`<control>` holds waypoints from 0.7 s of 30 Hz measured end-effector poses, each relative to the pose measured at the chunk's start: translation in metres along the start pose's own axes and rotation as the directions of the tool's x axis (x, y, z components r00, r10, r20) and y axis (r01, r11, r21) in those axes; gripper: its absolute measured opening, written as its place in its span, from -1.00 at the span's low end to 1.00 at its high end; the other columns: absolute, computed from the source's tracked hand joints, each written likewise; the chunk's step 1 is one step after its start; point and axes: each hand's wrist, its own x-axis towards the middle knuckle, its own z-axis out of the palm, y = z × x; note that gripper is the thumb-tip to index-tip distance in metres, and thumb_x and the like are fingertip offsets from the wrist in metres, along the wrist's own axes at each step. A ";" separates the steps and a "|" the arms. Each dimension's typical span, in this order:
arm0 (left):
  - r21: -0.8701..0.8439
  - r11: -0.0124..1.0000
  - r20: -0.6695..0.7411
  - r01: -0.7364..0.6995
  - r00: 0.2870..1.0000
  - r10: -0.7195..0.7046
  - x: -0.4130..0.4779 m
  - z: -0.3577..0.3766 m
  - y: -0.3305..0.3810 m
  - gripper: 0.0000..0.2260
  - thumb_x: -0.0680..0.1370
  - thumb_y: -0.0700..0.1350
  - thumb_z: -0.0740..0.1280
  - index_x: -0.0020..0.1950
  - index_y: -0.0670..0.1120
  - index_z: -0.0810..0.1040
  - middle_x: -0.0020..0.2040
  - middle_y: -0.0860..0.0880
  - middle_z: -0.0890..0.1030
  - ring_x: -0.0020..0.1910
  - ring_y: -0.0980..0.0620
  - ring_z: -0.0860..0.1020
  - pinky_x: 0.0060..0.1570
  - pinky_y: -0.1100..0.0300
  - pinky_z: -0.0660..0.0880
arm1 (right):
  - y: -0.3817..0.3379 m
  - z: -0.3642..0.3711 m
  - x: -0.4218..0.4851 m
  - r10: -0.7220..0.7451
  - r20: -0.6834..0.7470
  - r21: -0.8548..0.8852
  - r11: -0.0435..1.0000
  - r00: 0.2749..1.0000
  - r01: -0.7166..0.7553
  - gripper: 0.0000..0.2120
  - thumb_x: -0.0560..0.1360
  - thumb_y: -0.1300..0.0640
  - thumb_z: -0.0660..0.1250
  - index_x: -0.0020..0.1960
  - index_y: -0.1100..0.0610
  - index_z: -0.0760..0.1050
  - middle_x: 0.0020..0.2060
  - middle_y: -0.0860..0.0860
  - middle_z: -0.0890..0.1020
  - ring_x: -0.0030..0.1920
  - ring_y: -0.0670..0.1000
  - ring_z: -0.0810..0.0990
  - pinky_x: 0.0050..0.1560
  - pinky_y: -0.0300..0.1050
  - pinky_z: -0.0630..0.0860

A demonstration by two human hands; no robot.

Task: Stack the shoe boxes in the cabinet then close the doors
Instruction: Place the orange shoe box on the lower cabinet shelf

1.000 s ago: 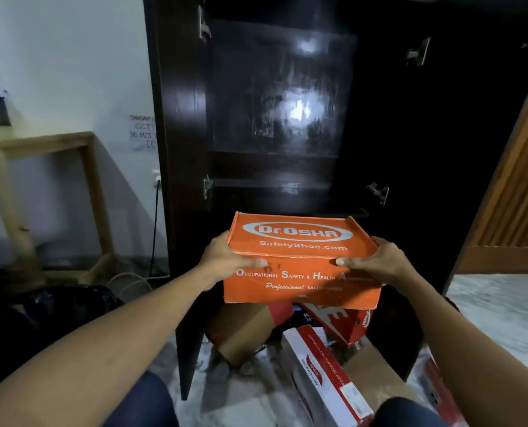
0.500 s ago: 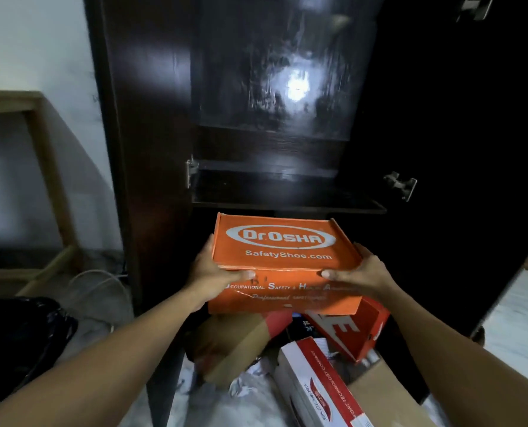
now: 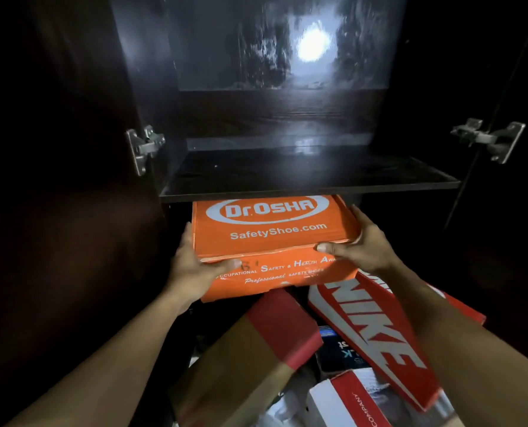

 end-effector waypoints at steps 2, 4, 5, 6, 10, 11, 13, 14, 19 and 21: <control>-0.006 1.000 0.005 -0.004 1.000 0.004 0.014 0.003 -0.006 -0.08 0.24 -0.14 0.67 0.50 0.09 0.28 0.13 0.15 0.60 0.07 0.23 0.56 0.10 0.20 0.49 | 0.009 0.008 0.012 -0.034 0.000 0.016 0.999 0.999 0.034 0.13 0.14 -0.17 0.67 0.55 -0.09 0.15 0.08 -0.27 0.53 0.11 -0.08 0.61 0.17 0.04 0.60; -0.009 1.000 0.002 -0.010 1.000 0.010 0.026 0.005 -0.012 -0.03 0.27 -0.15 0.65 0.54 0.12 0.19 0.14 0.17 0.55 0.10 0.20 0.53 0.08 0.23 0.45 | 0.018 0.020 0.022 -0.044 0.012 0.031 0.999 0.999 0.044 0.04 0.16 -0.15 0.67 0.50 -0.14 0.19 0.10 -0.25 0.55 0.08 -0.13 0.62 0.18 0.07 0.61; -0.011 1.000 -0.001 -0.010 1.000 0.010 0.031 0.006 -0.017 0.00 0.28 -0.16 0.65 0.57 0.12 0.14 0.14 0.17 0.52 0.11 0.18 0.51 0.09 0.22 0.43 | 0.022 0.026 0.028 -0.046 0.011 0.038 0.998 0.999 0.045 0.07 0.17 -0.13 0.66 0.53 -0.13 0.16 0.09 -0.27 0.53 0.07 -0.16 0.60 0.19 0.05 0.60; -0.010 1.000 -0.002 -0.010 1.000 0.010 0.036 0.006 -0.022 0.02 0.29 -0.16 0.64 0.58 0.12 0.11 0.16 0.15 0.51 0.14 0.15 0.50 0.11 0.20 0.42 | 0.025 0.031 0.033 -0.048 0.009 0.054 0.997 0.999 0.048 0.12 0.17 -0.13 0.66 0.56 -0.12 0.11 0.10 -0.29 0.52 0.09 -0.14 0.59 0.21 0.04 0.58; -0.007 1.000 0.027 0.000 1.000 0.000 0.048 0.009 -0.053 -0.07 0.30 -0.15 0.64 0.53 0.09 0.21 0.21 0.10 0.58 0.15 0.13 0.57 0.13 0.14 0.50 | 0.039 0.049 0.052 -0.055 0.044 0.080 0.995 0.998 0.051 0.13 0.19 -0.07 0.66 0.58 -0.02 0.08 0.12 -0.31 0.47 0.13 -0.21 0.56 0.19 -0.17 0.54; -0.001 1.000 0.038 0.004 0.999 -0.004 0.050 0.008 -0.062 -0.11 0.29 -0.15 0.64 0.50 0.09 0.25 0.21 0.07 0.59 0.16 0.11 0.58 0.14 0.09 0.54 | 0.044 0.054 0.055 -0.055 0.053 0.086 0.995 0.997 0.050 0.04 0.22 0.00 0.66 0.52 -0.07 0.13 0.09 -0.35 0.46 0.05 -0.30 0.57 0.08 -0.34 0.51; -0.001 1.000 0.058 0.004 0.998 -0.004 0.054 0.008 -0.076 -0.13 0.26 -0.10 0.67 0.46 0.09 0.30 0.23 0.05 0.60 0.18 0.07 0.60 0.14 0.04 0.56 | 0.055 0.065 0.058 -0.058 0.066 0.080 0.995 0.996 0.052 -0.08 0.25 0.08 0.66 0.37 -0.19 0.13 0.03 -0.37 0.47 -0.06 -0.46 0.55 -0.14 -0.49 0.48; 0.000 1.000 0.062 0.006 0.998 -0.006 0.056 0.008 -0.081 -0.12 0.24 -0.09 0.68 0.45 0.08 0.31 0.23 0.04 0.60 0.18 0.08 0.60 0.12 0.05 0.57 | 0.060 0.069 0.058 -0.051 0.073 0.083 0.996 0.996 0.045 -0.10 0.26 0.08 0.66 0.34 -0.22 0.12 0.02 -0.36 0.49 -0.08 -0.51 0.54 -0.17 -0.51 0.48; -0.018 1.000 0.065 0.021 0.998 -0.019 0.059 0.018 -0.094 -0.06 0.15 -0.10 0.71 0.44 0.02 0.33 0.19 0.03 0.62 0.15 0.11 0.61 0.11 0.10 0.56 | 0.086 0.082 0.056 -0.013 0.090 0.086 0.996 0.996 0.006 -0.21 0.22 -0.01 0.67 0.27 -0.30 0.30 0.06 -0.27 0.59 -0.02 -0.33 0.61 -0.01 -0.33 0.50; -0.035 0.998 0.063 0.043 0.997 -0.041 0.055 0.022 -0.105 -0.02 0.05 0.04 0.68 0.42 0.02 0.36 0.18 0.02 0.64 0.14 0.11 0.62 0.10 0.12 0.56 | 0.093 0.086 0.051 0.006 0.096 0.062 0.998 0.995 -0.012 -0.19 0.23 -0.01 0.68 0.34 -0.21 0.32 0.06 -0.28 0.59 -0.01 -0.34 0.58 -0.04 -0.40 0.47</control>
